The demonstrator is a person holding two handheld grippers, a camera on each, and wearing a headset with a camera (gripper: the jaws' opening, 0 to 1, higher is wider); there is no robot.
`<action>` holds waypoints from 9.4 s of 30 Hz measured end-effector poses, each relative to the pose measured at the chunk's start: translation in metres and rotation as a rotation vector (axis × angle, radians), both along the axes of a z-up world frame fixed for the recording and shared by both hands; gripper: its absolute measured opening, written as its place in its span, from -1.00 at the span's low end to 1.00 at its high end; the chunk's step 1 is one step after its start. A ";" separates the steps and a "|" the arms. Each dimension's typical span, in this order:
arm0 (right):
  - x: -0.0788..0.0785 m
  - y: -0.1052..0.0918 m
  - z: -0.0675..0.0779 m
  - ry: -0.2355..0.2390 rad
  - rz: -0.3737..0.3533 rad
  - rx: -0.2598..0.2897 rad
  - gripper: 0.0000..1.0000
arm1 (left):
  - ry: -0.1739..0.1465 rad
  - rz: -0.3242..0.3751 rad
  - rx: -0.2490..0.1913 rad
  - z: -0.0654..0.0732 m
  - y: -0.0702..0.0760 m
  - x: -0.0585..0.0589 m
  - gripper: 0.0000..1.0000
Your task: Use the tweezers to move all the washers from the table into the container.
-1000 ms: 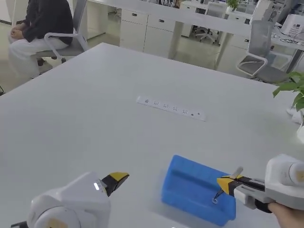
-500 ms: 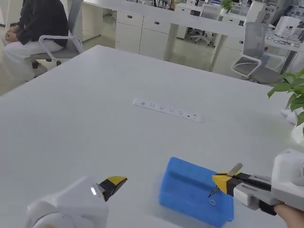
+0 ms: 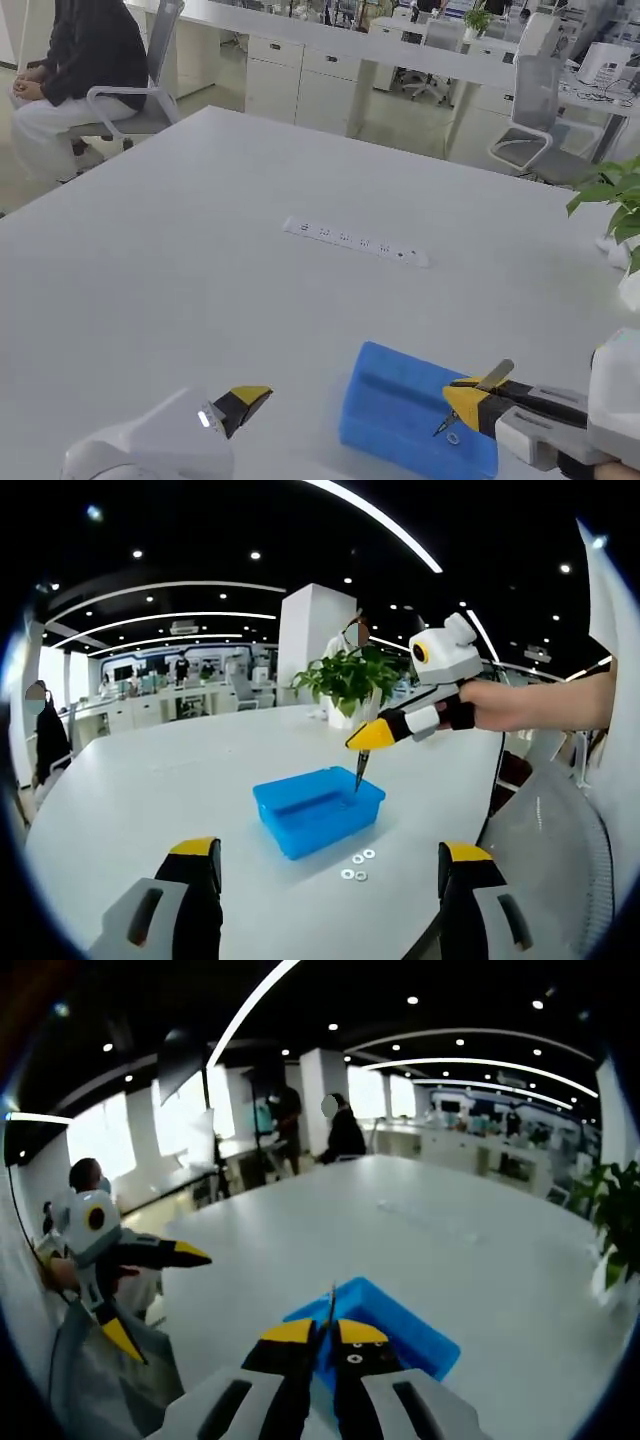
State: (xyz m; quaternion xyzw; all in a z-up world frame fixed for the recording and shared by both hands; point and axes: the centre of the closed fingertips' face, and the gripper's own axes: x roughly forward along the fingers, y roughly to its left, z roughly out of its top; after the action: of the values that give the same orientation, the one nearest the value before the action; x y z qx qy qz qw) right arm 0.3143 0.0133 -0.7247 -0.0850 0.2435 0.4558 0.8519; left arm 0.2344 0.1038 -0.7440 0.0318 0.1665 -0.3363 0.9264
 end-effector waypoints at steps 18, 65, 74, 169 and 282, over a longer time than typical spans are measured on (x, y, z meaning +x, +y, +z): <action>-0.029 0.010 -0.054 0.068 0.035 -0.010 -0.92 | 0.000 0.007 0.004 0.000 0.002 0.000 0.81; -0.041 0.008 -0.086 0.054 0.088 -0.095 -0.92 | -0.009 0.012 0.012 0.001 0.004 0.001 0.79; -0.040 0.008 -0.086 0.010 0.083 -0.114 -0.95 | -0.013 0.013 0.013 0.002 0.004 0.001 0.79; 0.055 -0.007 -0.002 0.103 -0.151 0.066 -0.93 | -0.018 0.041 -0.059 0.010 0.006 0.003 0.81; -0.023 0.024 -0.090 0.192 0.051 -0.092 -0.92 | 0.013 -0.040 0.002 -0.002 -0.003 -0.003 0.71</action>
State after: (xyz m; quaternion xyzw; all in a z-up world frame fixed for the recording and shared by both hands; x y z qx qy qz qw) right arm 0.2909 0.0368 -0.8147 -0.0862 0.3423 0.4718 0.8080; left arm 0.2309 0.1005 -0.7464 0.0337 0.1722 -0.3550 0.9182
